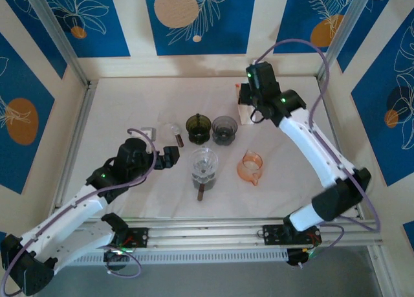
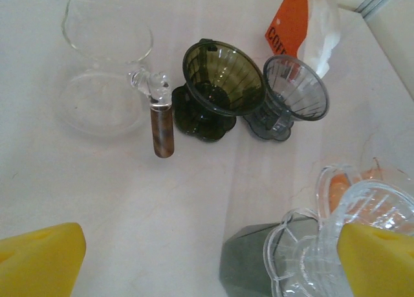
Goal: Place the coffee filter in the dripper
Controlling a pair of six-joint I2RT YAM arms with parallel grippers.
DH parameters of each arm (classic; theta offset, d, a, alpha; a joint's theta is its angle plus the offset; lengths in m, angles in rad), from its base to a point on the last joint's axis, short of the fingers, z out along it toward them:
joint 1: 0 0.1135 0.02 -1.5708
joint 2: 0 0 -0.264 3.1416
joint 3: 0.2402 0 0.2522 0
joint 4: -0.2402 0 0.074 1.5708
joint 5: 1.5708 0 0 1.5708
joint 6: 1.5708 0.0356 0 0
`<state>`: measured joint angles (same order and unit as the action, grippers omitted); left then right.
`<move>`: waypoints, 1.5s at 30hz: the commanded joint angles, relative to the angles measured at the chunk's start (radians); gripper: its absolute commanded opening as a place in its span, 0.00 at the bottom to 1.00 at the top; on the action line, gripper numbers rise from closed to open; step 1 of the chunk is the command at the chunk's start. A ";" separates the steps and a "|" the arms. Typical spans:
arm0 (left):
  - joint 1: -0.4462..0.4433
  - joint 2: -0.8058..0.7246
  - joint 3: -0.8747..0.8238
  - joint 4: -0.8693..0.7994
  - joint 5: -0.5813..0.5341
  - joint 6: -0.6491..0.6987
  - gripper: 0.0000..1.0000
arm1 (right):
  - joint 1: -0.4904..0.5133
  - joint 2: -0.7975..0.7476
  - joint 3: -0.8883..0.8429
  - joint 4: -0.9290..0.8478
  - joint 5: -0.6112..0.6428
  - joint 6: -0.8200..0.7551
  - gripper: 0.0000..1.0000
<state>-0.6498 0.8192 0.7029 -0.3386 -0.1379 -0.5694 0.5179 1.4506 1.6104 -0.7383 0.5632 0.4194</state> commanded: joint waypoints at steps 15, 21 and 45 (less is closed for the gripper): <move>0.013 -0.050 0.029 -0.050 0.062 -0.001 1.00 | 0.443 -0.054 0.160 -0.618 -0.254 0.048 0.00; 0.012 -0.055 0.043 -0.065 0.084 -0.003 1.00 | 0.468 0.077 0.236 -0.683 -0.291 0.018 0.00; 0.013 -0.083 0.043 -0.080 0.090 -0.011 1.00 | 0.458 0.351 0.278 -0.561 -0.480 -0.034 0.00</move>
<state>-0.6498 0.7471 0.7158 -0.4065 -0.0555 -0.5697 0.9794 1.7901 1.9106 -1.3289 0.1329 0.3832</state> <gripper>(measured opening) 0.998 0.064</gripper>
